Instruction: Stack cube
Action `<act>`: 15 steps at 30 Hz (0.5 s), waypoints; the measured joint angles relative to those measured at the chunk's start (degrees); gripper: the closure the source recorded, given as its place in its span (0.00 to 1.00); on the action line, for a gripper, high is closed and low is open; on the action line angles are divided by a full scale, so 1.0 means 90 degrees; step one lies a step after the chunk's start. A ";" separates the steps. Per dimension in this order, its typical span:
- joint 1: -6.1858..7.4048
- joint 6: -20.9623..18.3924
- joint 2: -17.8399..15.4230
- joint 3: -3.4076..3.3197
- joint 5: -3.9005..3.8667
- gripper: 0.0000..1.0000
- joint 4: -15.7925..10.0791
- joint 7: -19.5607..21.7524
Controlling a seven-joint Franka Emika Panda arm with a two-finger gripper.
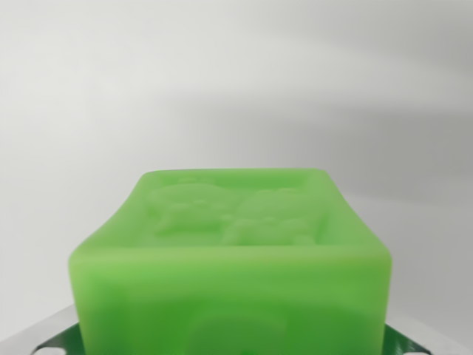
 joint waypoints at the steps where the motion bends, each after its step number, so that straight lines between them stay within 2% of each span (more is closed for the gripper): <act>1: 0.0021 -0.0003 -0.0009 0.0000 -0.0001 1.00 -0.0006 0.0007; 15: 0.0300 -0.0047 -0.0130 0.0005 -0.0011 1.00 -0.0083 0.0098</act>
